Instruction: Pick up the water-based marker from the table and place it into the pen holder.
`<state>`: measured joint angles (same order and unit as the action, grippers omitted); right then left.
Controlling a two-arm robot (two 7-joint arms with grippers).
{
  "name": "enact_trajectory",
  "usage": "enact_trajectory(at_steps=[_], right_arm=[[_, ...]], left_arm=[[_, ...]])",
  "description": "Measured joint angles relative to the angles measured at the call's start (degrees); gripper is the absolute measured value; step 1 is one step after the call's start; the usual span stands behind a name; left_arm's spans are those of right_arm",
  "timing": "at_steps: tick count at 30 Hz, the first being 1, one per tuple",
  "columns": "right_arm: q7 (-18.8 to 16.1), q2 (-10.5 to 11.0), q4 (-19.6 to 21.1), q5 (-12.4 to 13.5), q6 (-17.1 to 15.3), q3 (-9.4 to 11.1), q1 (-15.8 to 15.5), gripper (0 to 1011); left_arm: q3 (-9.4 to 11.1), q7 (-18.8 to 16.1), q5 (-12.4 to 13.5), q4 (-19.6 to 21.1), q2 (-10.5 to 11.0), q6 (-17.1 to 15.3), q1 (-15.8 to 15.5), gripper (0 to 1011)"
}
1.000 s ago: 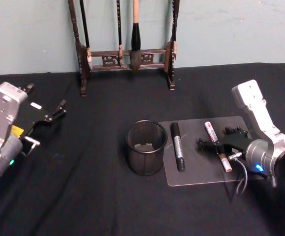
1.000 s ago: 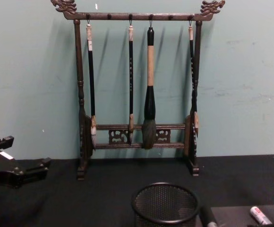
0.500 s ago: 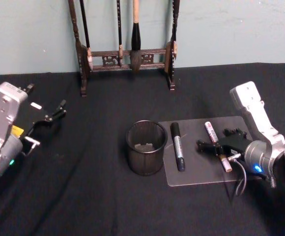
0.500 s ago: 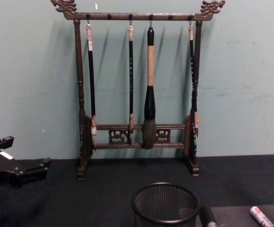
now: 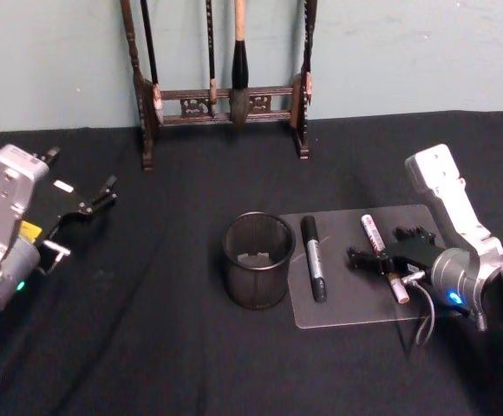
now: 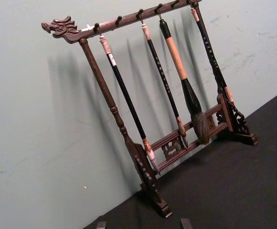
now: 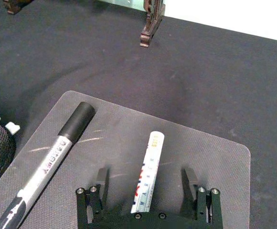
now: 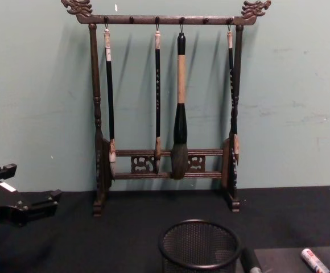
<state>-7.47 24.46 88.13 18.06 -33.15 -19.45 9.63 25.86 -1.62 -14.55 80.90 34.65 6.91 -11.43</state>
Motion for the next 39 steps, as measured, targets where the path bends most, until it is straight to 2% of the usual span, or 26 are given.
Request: enact_trajectory(at_steps=[3,8,16,17,21,24,27,28,31,36,39], right_arm=[[0.01,0.01,0.00,0.04,0.00,0.00,0.01,993],[0.02,0.03,0.02,0.12,0.01,0.00,0.03,883],[0.04,0.03,0.05,0.18,0.00,0.00,0.03,635],[0.05,0.03,0.06,0.19,0.00,0.00,0.03,635],[0.07,0.04,0.07,0.21,0.00,0.00,0.03,513],[0.07,0.04,0.07,0.22,0.00,0.00,0.03,370],[0.08,0.03,0.07,0.24,0.00,0.00,0.03,311],[0.08,0.03,0.07,0.24,0.00,0.00,0.03,251],[0.08,0.03,0.07,0.24,0.01,0.00,0.03,179],[-1.17,0.28,0.71,-0.08,1.43,0.48,-0.53,174],[-1.87,0.15,1.61,-0.19,3.27,1.54,-1.14,174]], left_arm=[[0.00,0.00,0.00,0.00,0.00,0.00,0.00,1001],[0.00,0.00,0.00,0.00,0.00,0.00,0.00,1001],[0.00,0.00,0.00,0.00,0.00,0.00,0.00,1001],[0.00,0.00,0.00,0.00,0.00,0.00,0.00,1001],[0.00,0.00,0.00,0.00,0.00,0.00,0.00,1001],[0.00,0.00,0.00,0.00,0.00,0.00,0.00,1001],[0.00,0.00,0.00,0.00,0.00,0.00,0.00,1001],[0.00,0.00,0.00,0.00,0.00,0.00,0.00,1001],[0.00,0.00,0.00,0.00,0.00,0.00,0.00,1001],[0.00,0.00,0.00,0.00,0.00,0.00,0.00,1001],[0.00,0.00,0.00,0.00,0.00,0.00,0.00,1001]])
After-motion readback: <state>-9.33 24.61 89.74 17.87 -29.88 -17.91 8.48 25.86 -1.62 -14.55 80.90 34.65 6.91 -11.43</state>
